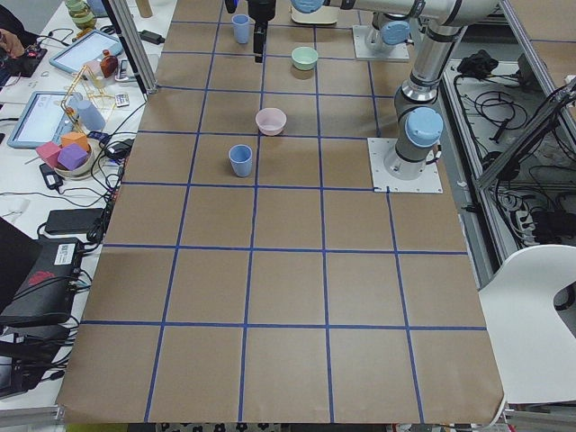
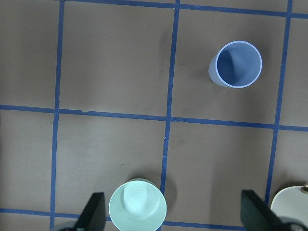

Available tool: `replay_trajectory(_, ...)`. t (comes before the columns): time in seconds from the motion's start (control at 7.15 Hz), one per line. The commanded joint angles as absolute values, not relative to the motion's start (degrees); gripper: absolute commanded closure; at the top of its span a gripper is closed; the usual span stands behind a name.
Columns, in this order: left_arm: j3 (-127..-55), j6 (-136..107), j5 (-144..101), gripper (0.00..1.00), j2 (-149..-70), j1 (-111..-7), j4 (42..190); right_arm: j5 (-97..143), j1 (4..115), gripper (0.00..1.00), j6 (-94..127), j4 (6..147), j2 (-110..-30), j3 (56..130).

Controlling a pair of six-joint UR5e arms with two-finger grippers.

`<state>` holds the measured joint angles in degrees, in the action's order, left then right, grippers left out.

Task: Stack blue cups with both arms

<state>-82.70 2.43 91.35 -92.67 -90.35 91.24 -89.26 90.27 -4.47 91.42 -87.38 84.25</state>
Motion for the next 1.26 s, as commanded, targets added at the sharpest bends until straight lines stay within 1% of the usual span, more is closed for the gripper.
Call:
replay_trajectory(0.0, -81.66, 2.46, 90.18, 0.00, -95.08, -89.83, 91.59, -89.30, 90.35, 0.00, -4.40, 91.41, -87.36, 84.29)
replay_trajectory(0.14, -81.39, 2.72, 90.18, 0.00, -97.45, -89.48, 91.41, -89.21, 90.44, 0.00, -4.57, 91.49, -87.28, 84.20)
replay_trajectory(0.28, -82.52, 2.99, 90.78, 0.00, -101.73, -87.82, 89.84, -89.38, 90.35, 0.00, -4.57, 91.06, -87.36, 84.37)
replay_trajectory(0.42, -83.57, 2.99, 91.23, 0.00, -106.13, -85.63, 85.04, -89.30, 90.44, 0.00, -4.48, 91.40, -87.19, 84.55)
replay_trajectory(0.7, -87.16, 3.34, 94.10, 0.00, -112.30, -81.50, 75.45, -89.30, 90.35, 0.00, -4.74, 91.49, -86.05, 84.38)
replay_trajectory(0.84, -90.49, 5.69, 95.96, 0.00, -114.06, -80.69, 66.54, -89.12, 90.35, 0.00, -4.66, 91.67, -85.96, 83.77)
replay_trajectory(0.98, -92.62, 5.80, 95.98, 0.00, -115.39, -80.34, 62.44, -89.99, 90.35, 0.00, -4.40, 90.54, -86.39, 83.15)
replay_trajectory(1.12, -93.77, 6.67, 95.89, 0.07, -115.49, -80.25, 62.75, -90.78, 89.39, 0.00, -4.83, 87.31, -87.53, 83.41)
